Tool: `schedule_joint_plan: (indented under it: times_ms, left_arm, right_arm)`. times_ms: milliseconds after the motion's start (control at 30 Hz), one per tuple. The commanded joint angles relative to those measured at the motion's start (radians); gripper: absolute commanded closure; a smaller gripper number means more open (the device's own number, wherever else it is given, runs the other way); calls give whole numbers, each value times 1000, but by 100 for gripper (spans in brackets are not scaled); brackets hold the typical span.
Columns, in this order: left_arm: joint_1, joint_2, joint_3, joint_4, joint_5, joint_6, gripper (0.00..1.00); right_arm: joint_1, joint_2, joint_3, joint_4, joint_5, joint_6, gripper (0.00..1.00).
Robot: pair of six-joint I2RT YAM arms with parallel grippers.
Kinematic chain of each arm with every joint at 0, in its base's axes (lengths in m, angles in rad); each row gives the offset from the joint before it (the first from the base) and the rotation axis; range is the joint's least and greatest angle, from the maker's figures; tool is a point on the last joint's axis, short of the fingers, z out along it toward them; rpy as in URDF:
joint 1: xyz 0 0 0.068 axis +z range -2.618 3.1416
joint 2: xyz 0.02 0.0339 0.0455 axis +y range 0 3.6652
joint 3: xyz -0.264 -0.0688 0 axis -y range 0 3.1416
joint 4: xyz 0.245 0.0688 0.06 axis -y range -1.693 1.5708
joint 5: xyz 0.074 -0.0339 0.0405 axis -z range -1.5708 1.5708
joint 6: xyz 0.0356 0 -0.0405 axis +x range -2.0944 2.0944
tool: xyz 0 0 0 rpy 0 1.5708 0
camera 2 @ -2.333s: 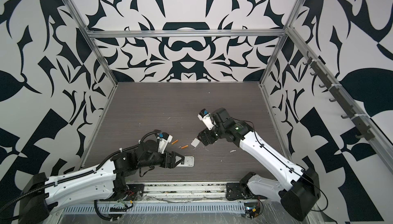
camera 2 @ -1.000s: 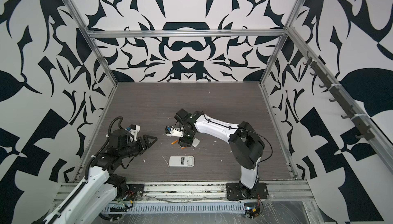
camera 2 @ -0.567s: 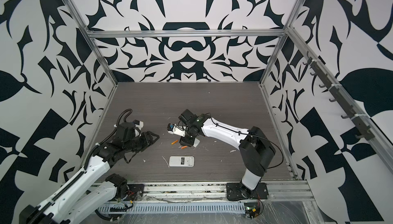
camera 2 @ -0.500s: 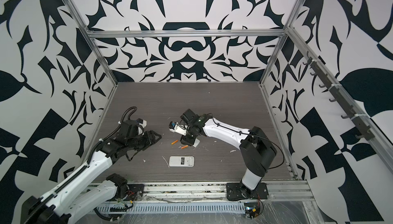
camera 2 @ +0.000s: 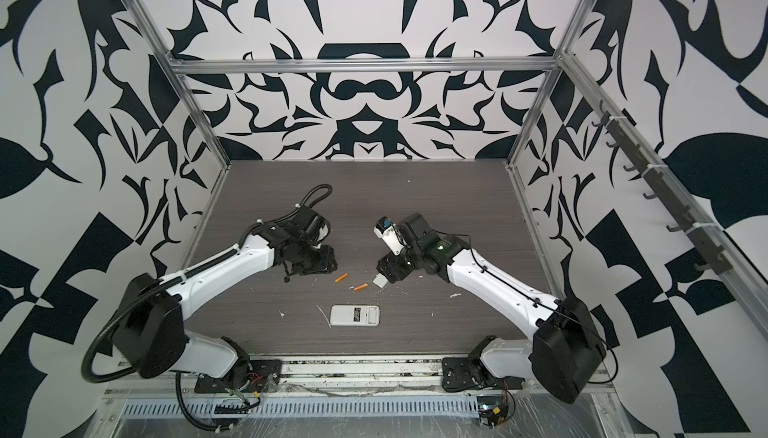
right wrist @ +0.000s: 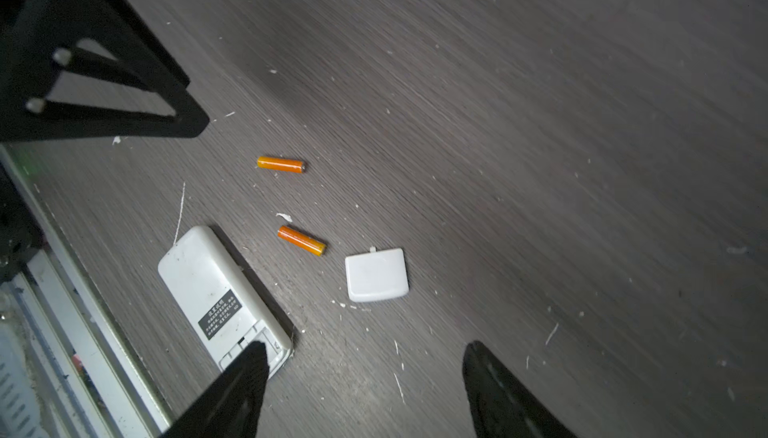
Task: Load the batteries into the remote control
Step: 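Move the open left gripper over the orange battery nearest the remote while the right hovers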
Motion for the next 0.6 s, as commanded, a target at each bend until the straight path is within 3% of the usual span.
schedule_joint_plan:
  times_ms: [0,233,567]
  left_arm:
    - [-22,84,79,-140,-54,90,50]
    - [-64,283,242,-213,-109,183,54]
    - [-92,420,353,-273,-109,265,57]
  right_arm:
    - [-15,-64,-49,2,-31,107,22]
    - [-44,-143,-133,38,-67,137,22]
    - [-96,-197,-168,34,-87,127,22]
